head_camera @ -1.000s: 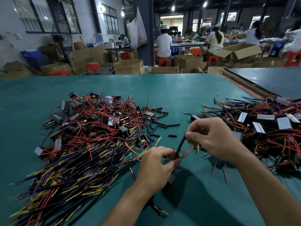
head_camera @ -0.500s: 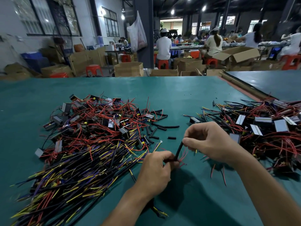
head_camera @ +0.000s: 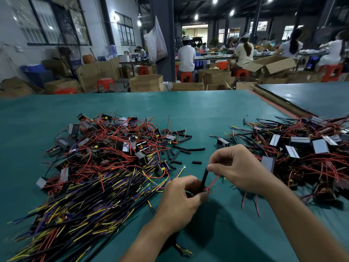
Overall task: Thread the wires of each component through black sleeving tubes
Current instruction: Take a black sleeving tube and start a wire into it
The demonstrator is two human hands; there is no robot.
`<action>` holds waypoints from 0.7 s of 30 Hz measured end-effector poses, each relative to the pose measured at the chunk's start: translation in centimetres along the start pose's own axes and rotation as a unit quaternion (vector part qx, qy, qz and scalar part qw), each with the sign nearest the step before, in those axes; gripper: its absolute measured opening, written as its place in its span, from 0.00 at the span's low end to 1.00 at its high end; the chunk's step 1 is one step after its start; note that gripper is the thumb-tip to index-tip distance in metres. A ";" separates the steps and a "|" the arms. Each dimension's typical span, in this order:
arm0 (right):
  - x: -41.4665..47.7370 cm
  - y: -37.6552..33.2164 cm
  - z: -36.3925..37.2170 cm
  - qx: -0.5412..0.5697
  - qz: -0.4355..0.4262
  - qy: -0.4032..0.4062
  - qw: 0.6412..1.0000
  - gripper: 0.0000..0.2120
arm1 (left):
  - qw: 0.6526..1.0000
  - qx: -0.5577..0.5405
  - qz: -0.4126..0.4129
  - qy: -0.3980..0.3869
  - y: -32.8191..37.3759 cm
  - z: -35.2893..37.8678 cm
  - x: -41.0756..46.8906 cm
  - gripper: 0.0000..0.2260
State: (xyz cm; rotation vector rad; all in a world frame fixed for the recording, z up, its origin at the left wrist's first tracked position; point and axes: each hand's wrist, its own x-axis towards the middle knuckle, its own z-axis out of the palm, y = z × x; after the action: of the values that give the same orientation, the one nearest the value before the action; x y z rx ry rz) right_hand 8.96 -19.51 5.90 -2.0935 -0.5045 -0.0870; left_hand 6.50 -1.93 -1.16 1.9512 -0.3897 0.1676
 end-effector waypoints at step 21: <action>0.0 0.1 0.0 -0.003 0.019 -0.022 1.000 0.06 | 0.998 0.030 -0.013 -0.051 -1.3 0.3 0.2 0.14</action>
State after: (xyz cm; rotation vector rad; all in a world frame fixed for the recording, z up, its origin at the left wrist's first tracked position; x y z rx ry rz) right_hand 8.97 -19.54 5.83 -2.1128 -0.4910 -0.0214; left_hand 7.15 -1.82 -2.36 2.0282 -0.4297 0.0637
